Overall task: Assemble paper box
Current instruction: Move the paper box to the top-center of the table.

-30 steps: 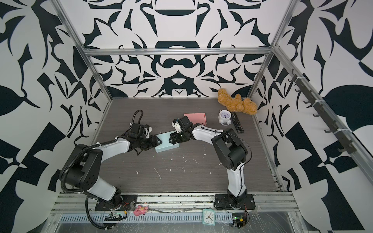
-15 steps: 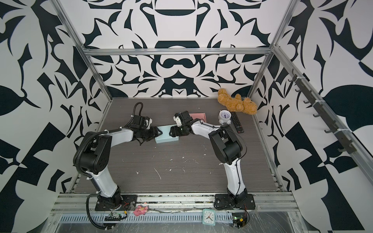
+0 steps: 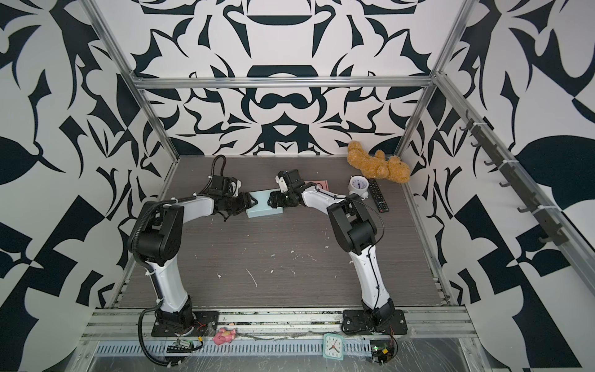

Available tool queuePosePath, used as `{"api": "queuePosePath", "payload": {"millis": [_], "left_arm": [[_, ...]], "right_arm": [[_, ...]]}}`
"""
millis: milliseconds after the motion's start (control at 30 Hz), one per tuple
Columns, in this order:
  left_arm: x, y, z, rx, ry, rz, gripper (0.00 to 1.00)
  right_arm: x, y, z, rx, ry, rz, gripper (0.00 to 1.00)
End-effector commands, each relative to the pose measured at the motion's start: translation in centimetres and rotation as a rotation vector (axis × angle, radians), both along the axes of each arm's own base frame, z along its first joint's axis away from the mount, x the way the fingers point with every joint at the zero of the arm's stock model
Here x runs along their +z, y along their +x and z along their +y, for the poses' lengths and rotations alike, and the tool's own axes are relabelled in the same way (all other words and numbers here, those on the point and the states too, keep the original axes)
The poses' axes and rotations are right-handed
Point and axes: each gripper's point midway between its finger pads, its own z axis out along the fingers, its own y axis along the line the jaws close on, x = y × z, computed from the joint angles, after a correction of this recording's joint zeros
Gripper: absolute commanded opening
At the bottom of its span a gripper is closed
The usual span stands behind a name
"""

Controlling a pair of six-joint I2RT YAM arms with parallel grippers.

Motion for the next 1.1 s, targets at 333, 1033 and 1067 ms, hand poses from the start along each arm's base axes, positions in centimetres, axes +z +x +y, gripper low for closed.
{"api": "queuePosePath", "payload": {"millis": [333, 1033, 1067], "left_arm": [[2.1, 3.5, -2.7, -0.101, -0.101, -0.097, 0.63], [2.2, 5.1, -1.3, -0.080, -0.114, -0.103, 0.69], [2.1, 5.2, -1.2, -0.077, -0.114, -0.100, 0.70]], "right_arm": [[2.3, 0.5, 3.8, 0.078, 0.116, -0.017, 0.75], [2.3, 1.9, 3.8, 0.056, 0.121, -0.020, 0.79], [2.3, 1.9, 3.8, 0.056, 0.120, -0.022, 0.79]]}}
